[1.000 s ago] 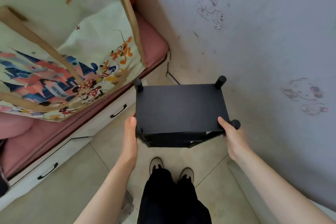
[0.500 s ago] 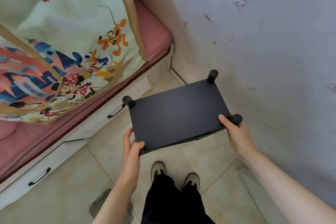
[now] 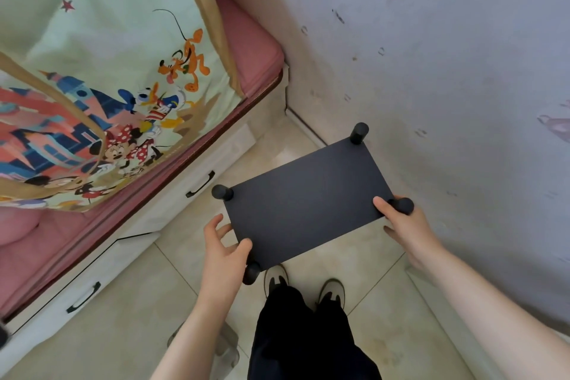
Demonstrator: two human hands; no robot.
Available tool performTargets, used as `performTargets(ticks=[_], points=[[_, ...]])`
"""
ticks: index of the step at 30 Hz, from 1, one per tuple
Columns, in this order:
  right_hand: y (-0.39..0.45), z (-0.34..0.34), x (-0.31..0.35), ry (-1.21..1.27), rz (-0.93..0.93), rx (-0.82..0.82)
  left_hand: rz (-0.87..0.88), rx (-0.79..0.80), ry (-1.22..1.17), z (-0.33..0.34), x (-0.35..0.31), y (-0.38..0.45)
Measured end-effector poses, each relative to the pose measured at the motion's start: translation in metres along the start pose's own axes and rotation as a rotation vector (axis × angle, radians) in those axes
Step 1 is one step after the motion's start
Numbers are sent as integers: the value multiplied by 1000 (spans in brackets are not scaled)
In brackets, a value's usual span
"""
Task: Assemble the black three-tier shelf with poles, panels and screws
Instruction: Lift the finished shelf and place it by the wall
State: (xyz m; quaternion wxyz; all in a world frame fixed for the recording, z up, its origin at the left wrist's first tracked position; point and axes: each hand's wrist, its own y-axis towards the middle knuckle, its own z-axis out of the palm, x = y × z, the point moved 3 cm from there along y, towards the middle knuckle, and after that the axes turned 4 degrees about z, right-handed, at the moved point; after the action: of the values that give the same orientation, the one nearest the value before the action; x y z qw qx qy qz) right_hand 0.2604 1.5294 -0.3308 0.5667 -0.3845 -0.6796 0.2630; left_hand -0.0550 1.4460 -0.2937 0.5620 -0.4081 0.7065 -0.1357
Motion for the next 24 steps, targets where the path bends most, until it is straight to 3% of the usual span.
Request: performTargets(ticks=[3, 6, 8, 10, 13, 17, 21, 24], points=[[-6, 1, 0, 26, 113, -39, 93, -137, 109, -1, -27, -5], [-16, 4, -2, 108, 273, 9, 356, -266, 316, 3, -59, -4], [-21, 6, -3, 127, 354, 75, 504, -191, 446, 17, -77, 5], [-23, 6, 0, 91, 361, 133, 547, -24, 565, 36, -86, 18], [-21, 4, 7, 66, 336, 172, 466, 246, 707, 64, -94, 39], [-17, 8, 19, 111, 299, 191, 395, 327, 885, 78, -101, 63], [-12, 14, 31, 248, 288, 178, 203, 407, 581, 76, -99, 71], [-4, 16, 48, 239, 218, 173, 131, 383, 434, 76, -89, 67]])
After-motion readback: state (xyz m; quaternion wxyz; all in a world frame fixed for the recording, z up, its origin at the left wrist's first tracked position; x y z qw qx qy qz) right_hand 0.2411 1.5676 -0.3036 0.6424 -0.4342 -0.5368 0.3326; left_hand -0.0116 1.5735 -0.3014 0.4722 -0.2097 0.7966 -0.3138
